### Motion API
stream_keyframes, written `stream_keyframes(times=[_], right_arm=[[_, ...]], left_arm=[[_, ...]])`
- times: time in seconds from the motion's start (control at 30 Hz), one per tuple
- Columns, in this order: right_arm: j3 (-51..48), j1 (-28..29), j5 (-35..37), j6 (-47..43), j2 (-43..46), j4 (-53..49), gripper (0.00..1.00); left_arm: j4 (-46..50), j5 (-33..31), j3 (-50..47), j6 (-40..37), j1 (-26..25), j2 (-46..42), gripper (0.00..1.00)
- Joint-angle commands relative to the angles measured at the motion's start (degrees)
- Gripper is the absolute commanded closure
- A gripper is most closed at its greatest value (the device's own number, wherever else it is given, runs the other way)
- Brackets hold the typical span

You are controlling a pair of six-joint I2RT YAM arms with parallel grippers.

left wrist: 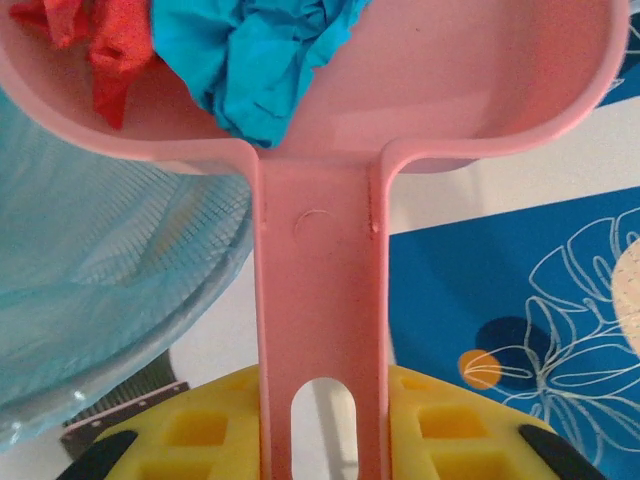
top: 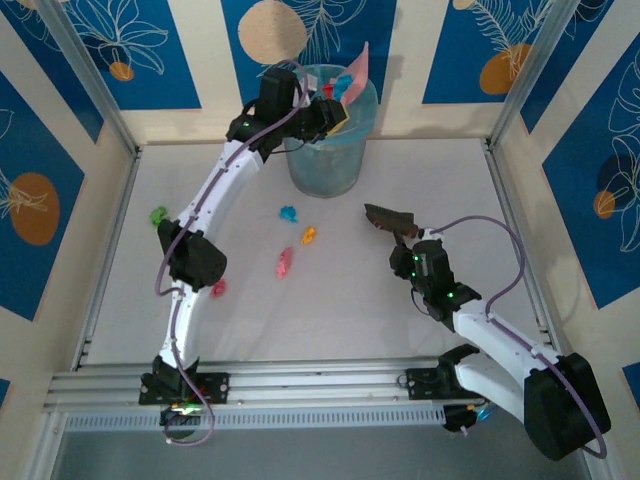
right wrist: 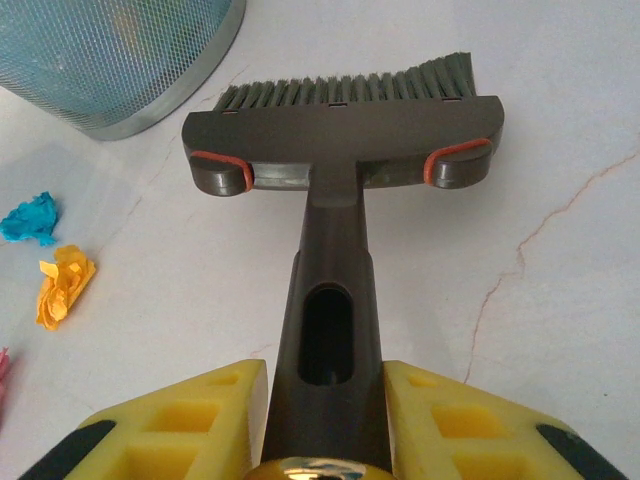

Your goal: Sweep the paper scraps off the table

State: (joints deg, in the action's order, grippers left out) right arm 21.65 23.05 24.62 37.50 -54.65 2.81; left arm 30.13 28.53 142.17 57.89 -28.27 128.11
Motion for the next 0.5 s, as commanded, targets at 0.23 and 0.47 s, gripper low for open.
stream_keyframes(times=[0.23,0.47], right_arm=[[1.8,0.5,0.1,-1.0,0.4,1.6,1.00],[1.9,0.6,0.1,-1.3,0.5,1.7,1.00]], left_arm=[[-19.3,1.3,-7.8,18.5,0.9,-1.3,1.00],[-29.0,-2.0,-13.9,25.6,0.6,-3.0,1.00]])
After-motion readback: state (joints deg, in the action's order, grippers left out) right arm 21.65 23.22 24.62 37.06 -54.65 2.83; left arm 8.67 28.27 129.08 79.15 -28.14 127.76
